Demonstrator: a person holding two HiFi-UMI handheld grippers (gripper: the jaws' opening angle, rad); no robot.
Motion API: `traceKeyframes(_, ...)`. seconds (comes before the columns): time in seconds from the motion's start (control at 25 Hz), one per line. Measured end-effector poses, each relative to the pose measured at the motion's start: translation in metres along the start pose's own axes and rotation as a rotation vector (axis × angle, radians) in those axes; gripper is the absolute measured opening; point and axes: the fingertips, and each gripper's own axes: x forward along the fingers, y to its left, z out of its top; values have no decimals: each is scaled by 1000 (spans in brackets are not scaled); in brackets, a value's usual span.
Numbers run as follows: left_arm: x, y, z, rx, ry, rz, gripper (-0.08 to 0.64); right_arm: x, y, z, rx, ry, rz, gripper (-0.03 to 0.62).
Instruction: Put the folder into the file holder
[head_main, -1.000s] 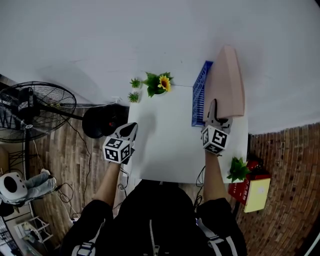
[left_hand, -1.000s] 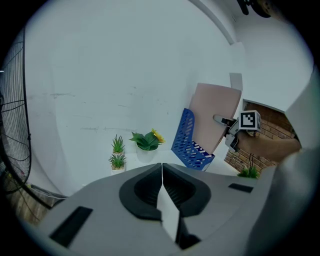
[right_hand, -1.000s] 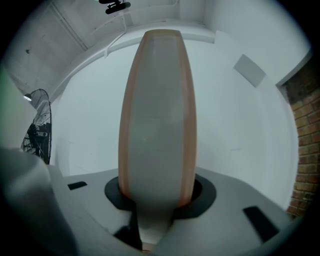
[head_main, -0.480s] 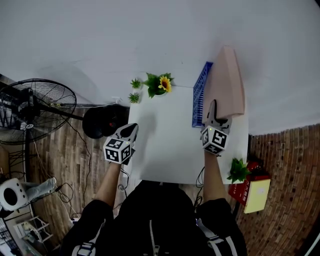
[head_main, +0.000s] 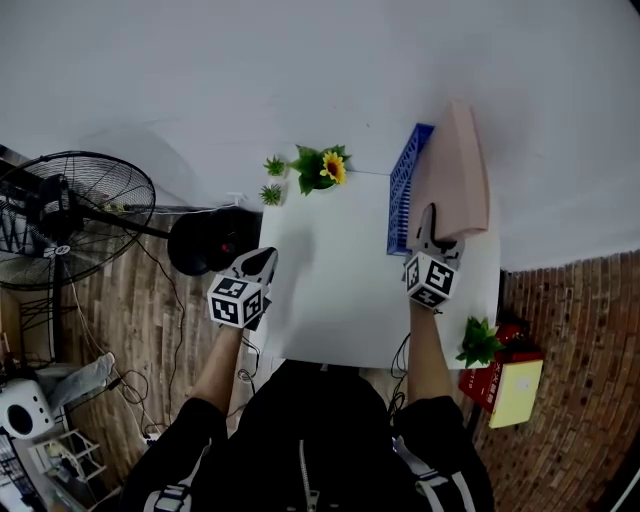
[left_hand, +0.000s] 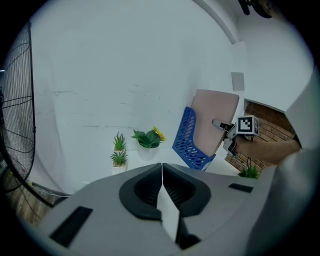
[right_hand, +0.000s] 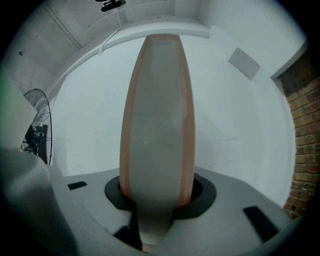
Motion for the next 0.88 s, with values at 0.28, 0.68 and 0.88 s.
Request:
traceKeyframes(0.28, -1, 1, -1, 1, 7, 5, 25, 2, -2, -17, -17, 21, -5, 152)
traceKeyframes(0.68, 4, -1, -1, -4, 10, 0, 25, 9, -5, -54, -19, 92, -21, 159)
traceKeyframes(0.88, 5, -2, -3, -7, 13, 4, 25, 13, -6, -80, -24, 151, -13, 164)
